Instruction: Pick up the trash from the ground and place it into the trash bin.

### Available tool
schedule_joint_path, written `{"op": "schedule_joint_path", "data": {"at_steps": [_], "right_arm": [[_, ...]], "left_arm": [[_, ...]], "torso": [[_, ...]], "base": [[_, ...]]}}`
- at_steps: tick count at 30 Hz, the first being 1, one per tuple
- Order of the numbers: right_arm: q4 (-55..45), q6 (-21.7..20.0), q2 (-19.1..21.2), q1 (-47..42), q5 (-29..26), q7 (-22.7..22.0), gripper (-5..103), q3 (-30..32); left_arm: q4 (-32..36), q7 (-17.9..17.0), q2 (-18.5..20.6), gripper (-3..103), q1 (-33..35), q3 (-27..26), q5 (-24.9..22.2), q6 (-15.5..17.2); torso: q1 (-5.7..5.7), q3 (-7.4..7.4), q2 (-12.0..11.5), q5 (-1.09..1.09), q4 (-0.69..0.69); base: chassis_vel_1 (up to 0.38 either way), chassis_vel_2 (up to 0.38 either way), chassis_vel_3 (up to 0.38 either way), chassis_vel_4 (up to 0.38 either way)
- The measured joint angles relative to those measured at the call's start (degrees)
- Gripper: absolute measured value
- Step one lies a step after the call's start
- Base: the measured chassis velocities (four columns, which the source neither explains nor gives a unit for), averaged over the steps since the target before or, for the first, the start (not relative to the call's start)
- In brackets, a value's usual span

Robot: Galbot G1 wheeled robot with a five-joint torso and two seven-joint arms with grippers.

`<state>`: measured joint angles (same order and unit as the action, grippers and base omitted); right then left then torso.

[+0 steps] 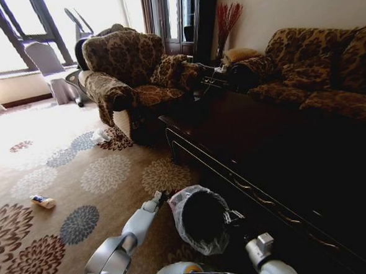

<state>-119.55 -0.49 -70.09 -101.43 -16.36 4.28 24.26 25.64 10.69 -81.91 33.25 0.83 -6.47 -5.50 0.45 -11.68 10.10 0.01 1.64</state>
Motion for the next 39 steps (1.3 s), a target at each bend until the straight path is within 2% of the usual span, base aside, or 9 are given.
{"op": "schedule_joint_path", "data": {"at_steps": [4,6,8,13,18,25,28,34,39], "right_arm": [[-0.1,0.0,-0.1,0.1,0.0,0.0,4,0.1],[-0.1,0.0,-0.1,0.1,0.0,-0.1,4,0.1],[0.0,0.0,-0.1,0.2,-0.1,0.0,4,0.1],[0.1,0.0,-0.1,0.3,-0.1,0.0,4,0.0],[0.1,-0.1,0.0,0.4,-0.1,-0.1,4,0.0],[0.2,-0.1,-0.1,0.3,-0.1,-0.1,4,0.0],[0.3,-0.1,-0.1,0.3,-0.1,-0.1,4,0.0],[0.3,0.0,-0.3,0.2,-0.6,-0.2,4,0.2],[0.2,0.1,-0.4,0.1,-0.8,-0.2,4,0.3]], "left_arm": [[0.5,0.1,0.2,77,-0.3,0.9,0.4,0.2],[0.8,0.1,0.3,77,-0.2,1.1,0.2,0.2],[1.7,0.4,0.8,93,-0.1,1.5,-0.4,0.4],[3.0,1.0,1.3,99,0.3,1.8,-0.5,0.7],[6.6,7.6,3.0,100,2.0,2.9,1.0,0.6],[4.3,10.3,2.0,100,1.2,3.1,2.8,-1.5],[1.3,9.4,0.5,100,0.1,3.1,4.0,-3.0],[-2.7,1.6,-2.4,101,-1.1,3.9,7.6,-4.5],[-5.4,-2.1,-4.4,88,-1.5,2.4,10.3,-3.7]], "torso": [[0.0,0.0,0.0,0.0,0.01],[0.0,0.0,0.0,-0.01,0.01],[0.0,0.0,0.0,0.0,0.01],[0.0,0.0,0.0,-0.01,0.0],[0.0,0.0,0.0,-0.01,0.01],[0.0,0.0,0.0,-0.01,0.01],[0.0,0.0,0.0,0.0,0.01],[0.0,0.0,0.0,-0.01,0.0],[0.0,0.0,0.0,0.0,0.0]], "base": [[0.0,0.0,0.0,0.0],[0.0,0.0,0.0,0.0],[0.0,0.0,0.0,0.0],[0.0,0.0,0.0,0.0],[0.0,0.0,0.0,0.0],[0.0,0.0,0.0,0.0],[0.0,0.0,0.0,0.0],[0.0,0.0,0.0,0.0],[0.0,0.0,0.0,0.0]]}}
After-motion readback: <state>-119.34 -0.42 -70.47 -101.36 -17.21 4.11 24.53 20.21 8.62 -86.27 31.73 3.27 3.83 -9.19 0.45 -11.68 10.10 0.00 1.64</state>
